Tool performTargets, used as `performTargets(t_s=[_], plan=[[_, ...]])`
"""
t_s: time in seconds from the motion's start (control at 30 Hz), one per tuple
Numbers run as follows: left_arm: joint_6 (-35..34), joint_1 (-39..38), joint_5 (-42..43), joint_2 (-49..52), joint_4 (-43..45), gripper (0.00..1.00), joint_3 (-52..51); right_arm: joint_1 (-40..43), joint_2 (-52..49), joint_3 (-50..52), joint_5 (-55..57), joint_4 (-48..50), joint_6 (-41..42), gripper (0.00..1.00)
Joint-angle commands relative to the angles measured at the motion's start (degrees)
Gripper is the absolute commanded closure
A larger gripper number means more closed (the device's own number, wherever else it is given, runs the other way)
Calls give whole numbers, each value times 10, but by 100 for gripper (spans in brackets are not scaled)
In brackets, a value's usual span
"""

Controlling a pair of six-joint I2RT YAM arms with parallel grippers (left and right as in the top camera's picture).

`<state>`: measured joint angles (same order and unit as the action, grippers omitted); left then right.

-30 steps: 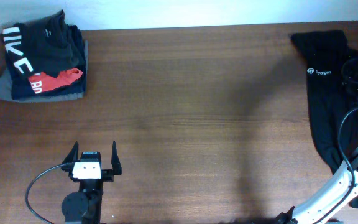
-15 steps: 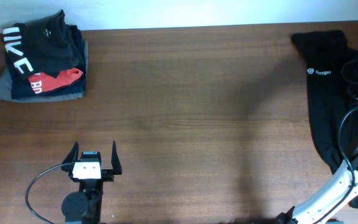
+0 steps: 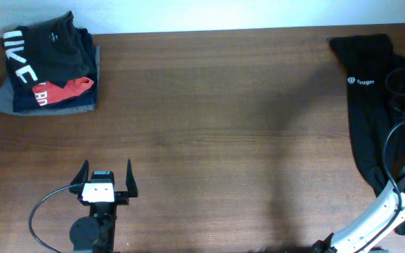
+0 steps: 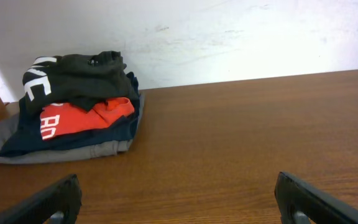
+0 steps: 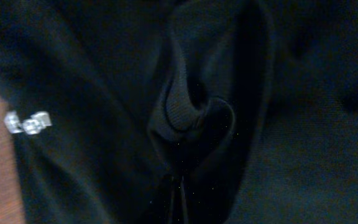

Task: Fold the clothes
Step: 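Reach the right gripper to the black garment and grasp its top edge, then drag the black garment with the right gripper to the table center and release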

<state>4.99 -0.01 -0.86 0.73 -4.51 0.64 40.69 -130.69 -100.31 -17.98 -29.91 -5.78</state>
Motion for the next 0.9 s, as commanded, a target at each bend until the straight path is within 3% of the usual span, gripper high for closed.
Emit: performTargets(t_s=[0.0,0.17,0.47,0.87], plan=[[9,2,6,-4,-3,1,-1,-3,7,-11,-101,-3,2,96],[9,2,7,-4,-3,1,-1,-33,45,-11,-210,-10,3,96],[9,2,6,-4,-3,1,-1,-169,114,-11,-208,-65,3,96],[9,2,6,-4,-3,1,-1,-421,120,-10,-185,-96,7,96]])
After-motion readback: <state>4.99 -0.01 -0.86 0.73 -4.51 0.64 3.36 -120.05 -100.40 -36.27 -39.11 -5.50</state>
